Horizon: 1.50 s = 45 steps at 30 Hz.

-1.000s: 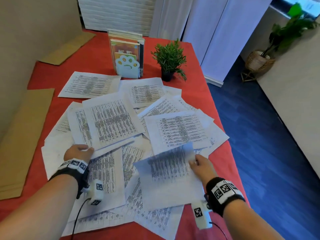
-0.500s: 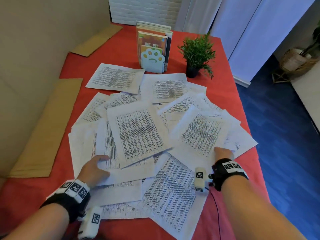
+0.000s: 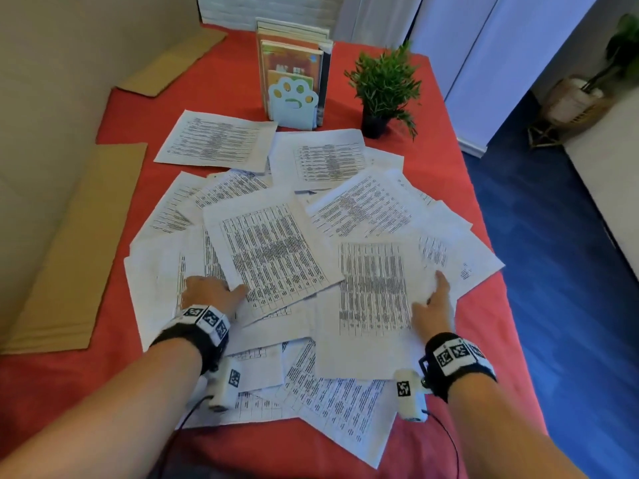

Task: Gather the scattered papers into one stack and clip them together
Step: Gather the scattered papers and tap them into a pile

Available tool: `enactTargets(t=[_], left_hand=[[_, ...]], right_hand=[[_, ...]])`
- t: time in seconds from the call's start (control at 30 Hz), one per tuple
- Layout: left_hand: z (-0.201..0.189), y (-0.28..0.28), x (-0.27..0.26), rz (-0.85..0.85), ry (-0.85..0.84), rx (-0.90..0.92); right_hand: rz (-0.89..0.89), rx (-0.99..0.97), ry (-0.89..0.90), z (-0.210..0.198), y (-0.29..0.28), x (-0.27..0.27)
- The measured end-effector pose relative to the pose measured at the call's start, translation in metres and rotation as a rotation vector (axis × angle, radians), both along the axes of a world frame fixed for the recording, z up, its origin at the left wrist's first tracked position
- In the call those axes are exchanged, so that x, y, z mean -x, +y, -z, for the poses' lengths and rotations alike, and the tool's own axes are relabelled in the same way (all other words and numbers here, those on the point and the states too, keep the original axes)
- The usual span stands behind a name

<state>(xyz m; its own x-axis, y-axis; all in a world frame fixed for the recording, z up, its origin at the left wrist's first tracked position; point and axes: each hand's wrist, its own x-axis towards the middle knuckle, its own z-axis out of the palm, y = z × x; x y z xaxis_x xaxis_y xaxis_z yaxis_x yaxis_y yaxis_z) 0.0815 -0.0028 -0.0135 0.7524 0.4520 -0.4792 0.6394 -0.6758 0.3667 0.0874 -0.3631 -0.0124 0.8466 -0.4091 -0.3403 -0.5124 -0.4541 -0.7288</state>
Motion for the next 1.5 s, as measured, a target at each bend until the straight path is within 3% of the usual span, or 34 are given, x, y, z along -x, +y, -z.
enactTargets(t=[0.1, 0.17, 0.3, 0.43, 0.53, 0.63, 0.73, 0.83, 0.97, 1.1, 1.2, 1.37, 1.5], left_hand=[[-0.005, -0.003, 0.002, -0.039, -0.12, 0.106], [-0.005, 0.001, 0.007, -0.072, -0.162, 0.162], [-0.008, 0.026, 0.03, -0.099, -0.148, 0.06], [-0.003, 0.046, 0.058, 0.004, -0.073, -0.077], [0.0, 0.048, 0.067, -0.052, -0.123, 0.004], [0.0, 0.038, 0.071, -0.131, -0.201, 0.183], [0.002, 0.034, 0.076, -0.076, -0.212, 0.101], [0.003, 0.04, 0.08, -0.04, -0.214, 0.044], [0.0, 0.059, 0.086, -0.133, -0.243, 0.057], [0.002, 0.078, 0.089, -0.178, -0.285, 0.068], [0.001, 0.081, 0.091, -0.214, -0.346, 0.039], [-0.002, 0.046, 0.091, -0.06, -0.325, 0.056], [0.002, 0.011, 0.094, 0.023, -0.307, 0.226]], right_hand=[[0.036, -0.106, -0.016, 0.005, -0.004, 0.016], [0.051, -0.058, 0.02, 0.009, -0.011, 0.022], [-0.062, 0.1, 0.099, 0.025, -0.024, 0.04], [-0.07, 0.246, 0.108, 0.024, -0.02, 0.055], [-0.018, 0.284, 0.107, 0.022, -0.007, 0.064], [0.047, 0.125, 0.143, 0.02, 0.012, 0.073], [0.075, 0.004, 0.086, 0.017, 0.025, 0.08], [0.063, 0.064, 0.051, 0.013, 0.022, 0.08], [-0.018, 0.099, 0.022, 0.005, 0.003, 0.074], [0.109, -0.144, -0.082, 0.007, -0.013, 0.066], [0.096, -0.299, -0.07, -0.004, -0.007, 0.057], [-0.046, -0.481, 0.047, -0.002, 0.032, 0.056], [-0.08, -0.615, 0.055, -0.001, 0.068, 0.061]])
